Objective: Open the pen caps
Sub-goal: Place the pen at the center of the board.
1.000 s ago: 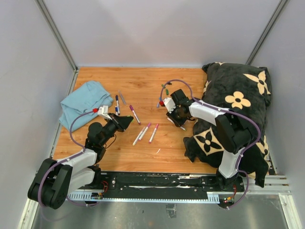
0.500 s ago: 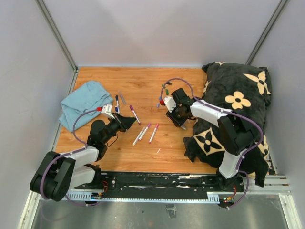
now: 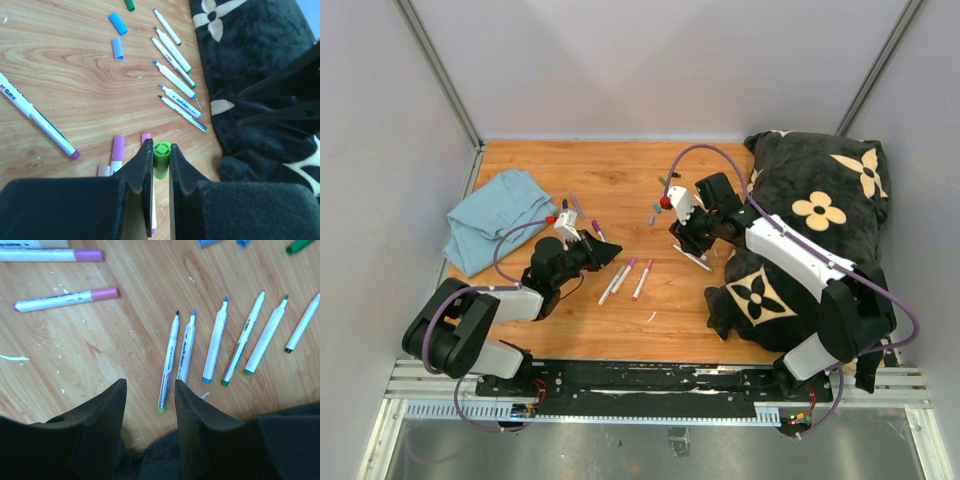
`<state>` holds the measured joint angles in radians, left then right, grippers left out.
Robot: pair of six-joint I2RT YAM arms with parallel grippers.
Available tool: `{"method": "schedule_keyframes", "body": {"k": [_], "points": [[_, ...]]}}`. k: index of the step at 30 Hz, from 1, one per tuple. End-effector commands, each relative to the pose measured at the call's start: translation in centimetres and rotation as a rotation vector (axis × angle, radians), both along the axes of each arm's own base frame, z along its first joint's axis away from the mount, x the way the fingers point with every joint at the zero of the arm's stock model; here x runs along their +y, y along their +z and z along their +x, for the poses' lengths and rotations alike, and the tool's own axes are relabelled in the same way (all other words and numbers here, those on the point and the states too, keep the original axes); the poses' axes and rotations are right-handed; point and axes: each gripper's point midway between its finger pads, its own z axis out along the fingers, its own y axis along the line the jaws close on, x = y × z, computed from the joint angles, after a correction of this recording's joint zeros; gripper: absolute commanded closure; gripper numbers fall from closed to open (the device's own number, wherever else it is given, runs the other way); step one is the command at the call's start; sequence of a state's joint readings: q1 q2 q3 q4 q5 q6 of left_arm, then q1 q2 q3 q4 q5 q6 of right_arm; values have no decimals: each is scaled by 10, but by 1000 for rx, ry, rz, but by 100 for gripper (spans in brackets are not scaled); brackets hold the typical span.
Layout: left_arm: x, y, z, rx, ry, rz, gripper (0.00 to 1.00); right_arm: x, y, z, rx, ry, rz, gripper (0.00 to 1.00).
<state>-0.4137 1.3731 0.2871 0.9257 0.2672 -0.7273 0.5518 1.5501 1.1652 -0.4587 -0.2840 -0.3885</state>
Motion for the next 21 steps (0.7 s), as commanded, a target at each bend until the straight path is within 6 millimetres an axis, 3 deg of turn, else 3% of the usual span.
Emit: {"method": "schedule_keyframes", "body": {"k": [1, 21], "points": [[-10, -5, 13, 37, 11, 13, 100, 0, 10, -16, 4, 82, 42, 55], [-32, -53, 67, 235, 218, 279, 100, -3, 13, -18, 22, 92, 72, 54]]}}
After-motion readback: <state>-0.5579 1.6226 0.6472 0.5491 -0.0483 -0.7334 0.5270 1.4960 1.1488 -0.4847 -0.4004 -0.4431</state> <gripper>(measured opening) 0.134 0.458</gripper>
